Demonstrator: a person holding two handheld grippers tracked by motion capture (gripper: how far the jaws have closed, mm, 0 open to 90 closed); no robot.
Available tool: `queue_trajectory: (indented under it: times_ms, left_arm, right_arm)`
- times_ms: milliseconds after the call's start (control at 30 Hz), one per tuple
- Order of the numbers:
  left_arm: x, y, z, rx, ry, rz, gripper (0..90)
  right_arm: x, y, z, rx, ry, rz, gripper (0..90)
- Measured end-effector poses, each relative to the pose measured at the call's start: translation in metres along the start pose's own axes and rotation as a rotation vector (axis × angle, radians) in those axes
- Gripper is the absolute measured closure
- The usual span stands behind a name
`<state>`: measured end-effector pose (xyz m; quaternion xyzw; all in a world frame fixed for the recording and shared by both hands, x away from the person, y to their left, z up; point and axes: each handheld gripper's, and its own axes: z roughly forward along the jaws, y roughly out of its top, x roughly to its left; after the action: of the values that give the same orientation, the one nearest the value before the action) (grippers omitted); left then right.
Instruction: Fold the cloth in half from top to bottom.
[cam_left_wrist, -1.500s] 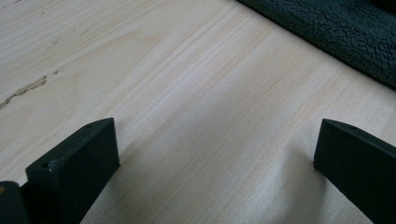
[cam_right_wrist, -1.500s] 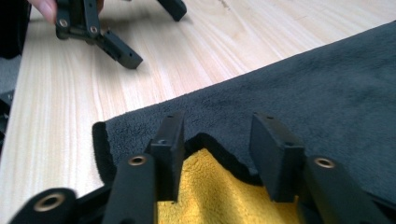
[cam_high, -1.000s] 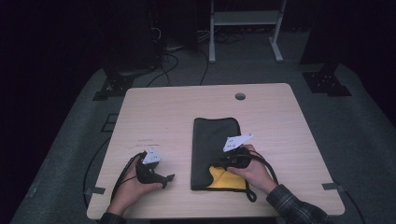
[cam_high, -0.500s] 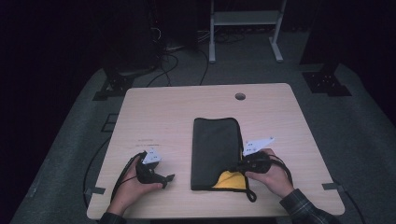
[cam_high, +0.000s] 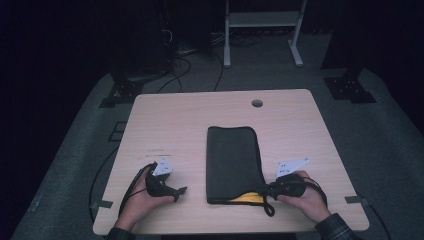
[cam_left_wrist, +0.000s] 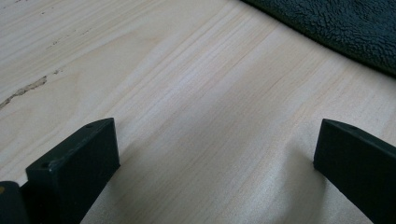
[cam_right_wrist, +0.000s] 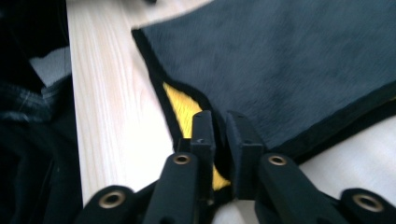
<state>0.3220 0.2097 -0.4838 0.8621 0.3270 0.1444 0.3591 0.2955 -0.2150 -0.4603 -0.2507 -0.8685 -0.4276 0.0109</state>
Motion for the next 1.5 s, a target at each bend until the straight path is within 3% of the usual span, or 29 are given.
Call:
queue_trajectory:
  times_ms: [100,267,367,567,767,800,833,933,1000,1067,1100,1167,1233,1500]
  left_arm:
    - [0.000,0.000,0.000,0.001,0.000,0.001,0.0]
    - [0.000,0.000,0.000,0.000,0.000,0.001,0.0]
    - [0.000,0.000,0.000,0.000,0.000,0.001,0.0]
    - [0.000,0.000,0.000,0.000,0.002,-0.002,0.0]
    - [0.000,0.000,-0.001,-0.021,0.000,0.001,7.9]
    - [0.000,0.000,-0.002,-0.025,-0.001,0.004,7.9]
    - [0.001,0.000,-0.002,-0.031,-0.005,0.007,13.6]
    - [0.002,0.000,-0.002,-0.044,-0.014,0.013,17.5]
    - [0.002,0.001,-0.003,-0.053,-0.018,0.018,28.0]
    - [0.002,0.003,-0.003,-0.046,-0.022,0.026,30.0]
    - [0.003,0.006,-0.003,-0.030,-0.016,0.013,34.7]
    - [0.003,0.009,-0.002,-0.021,-0.019,-0.003,35.7]
    - [0.003,0.015,-0.001,-0.020,-0.047,-0.031,35.4]
    - [0.007,0.041,0.010,-0.001,-0.105,-0.060,43.2]
  right_arm:
    - [0.005,-0.007,0.002,0.035,-0.009,-0.011,74.9]
    - [0.011,-0.011,0.001,0.048,0.000,-0.032,74.4]
    - [0.017,-0.020,0.002,0.097,-0.016,-0.055,72.9]
    - [0.017,-0.018,-0.004,0.061,-0.027,-0.052,66.7]
    - [0.005,-0.007,-0.004,-0.025,-0.097,-0.023,46.7]
    - [0.005,-0.007,-0.004,-0.025,-0.097,-0.023,46.7]
    - [0.001,-0.005,-0.002,-0.040,-0.120,-0.007,43.7]
    - [-0.004,-0.003,-0.001,-0.042,-0.140,0.009,44.1]
    - [-0.010,0.000,0.000,-0.043,-0.162,0.007,44.0]
    - [-0.015,0.003,-0.001,-0.054,-0.172,0.015,43.7]
    - [-0.018,0.005,-0.002,-0.060,-0.185,0.018,43.7]
    - [-0.022,0.007,-0.003,-0.065,-0.198,0.017,43.8]
    - [-0.024,0.008,-0.004,-0.063,-0.207,0.018,44.1]
    - [-0.043,0.025,0.000,-0.072,-0.238,0.026,44.8]
